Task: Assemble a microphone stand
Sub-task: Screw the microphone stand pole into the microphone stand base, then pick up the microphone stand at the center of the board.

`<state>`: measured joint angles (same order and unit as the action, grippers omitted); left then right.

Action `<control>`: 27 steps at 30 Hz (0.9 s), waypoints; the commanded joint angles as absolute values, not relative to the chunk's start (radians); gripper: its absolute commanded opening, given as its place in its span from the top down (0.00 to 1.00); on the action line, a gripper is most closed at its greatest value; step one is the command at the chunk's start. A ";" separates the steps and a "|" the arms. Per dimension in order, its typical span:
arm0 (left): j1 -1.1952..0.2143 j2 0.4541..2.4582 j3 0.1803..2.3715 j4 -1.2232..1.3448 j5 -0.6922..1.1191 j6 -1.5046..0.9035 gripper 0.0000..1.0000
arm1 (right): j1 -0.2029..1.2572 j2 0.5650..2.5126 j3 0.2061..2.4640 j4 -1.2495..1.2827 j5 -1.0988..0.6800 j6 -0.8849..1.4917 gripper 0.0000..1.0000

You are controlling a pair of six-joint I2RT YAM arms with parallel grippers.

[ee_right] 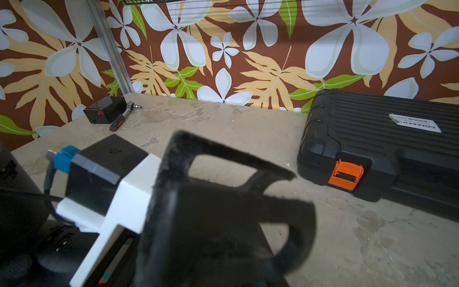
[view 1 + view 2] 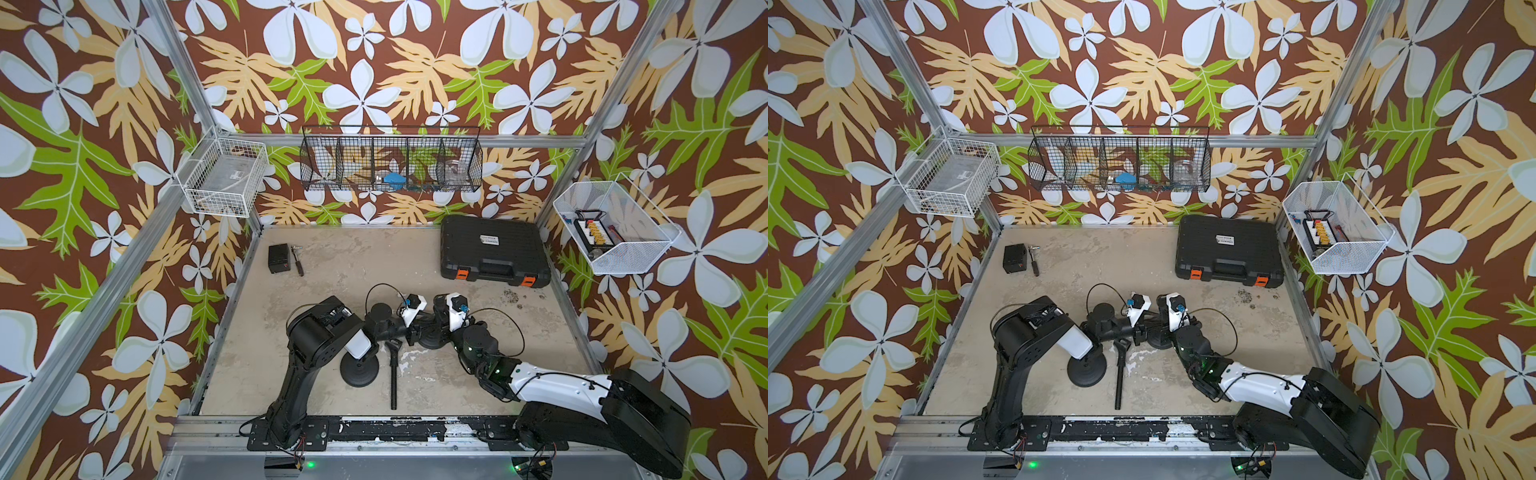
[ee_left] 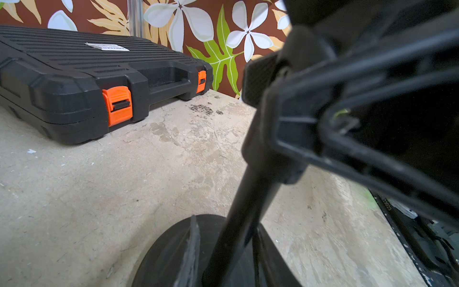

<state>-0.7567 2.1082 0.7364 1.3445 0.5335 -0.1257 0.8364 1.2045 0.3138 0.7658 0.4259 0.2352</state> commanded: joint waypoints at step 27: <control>-0.756 2.118 0.735 1.367 0.548 -0.115 0.83 | 0.583 1.065 0.359 0.522 -0.120 0.099 0.46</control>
<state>-0.7555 2.1231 0.7345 1.3758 0.5430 -0.1043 0.5888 1.0405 0.3397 0.5091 -0.0376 0.1299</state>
